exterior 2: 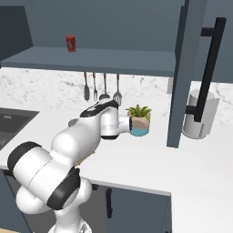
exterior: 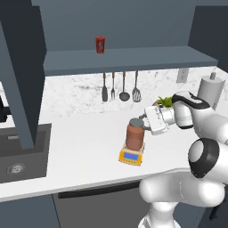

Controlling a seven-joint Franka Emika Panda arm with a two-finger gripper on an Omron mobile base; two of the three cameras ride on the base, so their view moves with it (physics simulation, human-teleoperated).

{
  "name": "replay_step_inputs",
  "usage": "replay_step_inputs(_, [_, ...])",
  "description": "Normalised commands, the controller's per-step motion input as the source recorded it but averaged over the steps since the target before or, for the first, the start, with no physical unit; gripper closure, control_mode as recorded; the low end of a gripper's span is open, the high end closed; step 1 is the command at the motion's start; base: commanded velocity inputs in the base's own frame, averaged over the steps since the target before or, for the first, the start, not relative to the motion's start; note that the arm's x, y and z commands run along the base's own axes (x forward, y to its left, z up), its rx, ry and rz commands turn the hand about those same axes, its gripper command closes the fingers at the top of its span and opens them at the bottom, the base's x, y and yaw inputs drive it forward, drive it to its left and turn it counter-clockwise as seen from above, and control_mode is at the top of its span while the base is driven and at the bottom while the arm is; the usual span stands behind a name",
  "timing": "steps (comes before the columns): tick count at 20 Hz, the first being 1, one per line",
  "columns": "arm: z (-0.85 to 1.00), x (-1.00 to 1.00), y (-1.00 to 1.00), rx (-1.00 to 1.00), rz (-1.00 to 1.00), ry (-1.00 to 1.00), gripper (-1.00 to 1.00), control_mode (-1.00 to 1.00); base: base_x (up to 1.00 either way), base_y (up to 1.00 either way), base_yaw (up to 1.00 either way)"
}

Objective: Pick the honey bottle and place it on the digital scale for weighing, and close the cabinet.

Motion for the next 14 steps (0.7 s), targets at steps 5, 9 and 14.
replay_step_inputs(5, [-0.24, 0.11, 0.07, 0.00, 0.00, 0.00, 1.00, -1.00, 0.00, 0.00, 0.00])
replay_step_inputs(9, [-0.25, 0.00, 0.06, 0.00, 0.00, 0.00, -1.00, -1.00, 0.00, 0.00, 0.00])
replay_step_inputs(14, [-0.02, 0.00, 0.00, 0.00, 0.00, 0.07, -1.00, -1.00, 0.00, 0.00, 0.00])
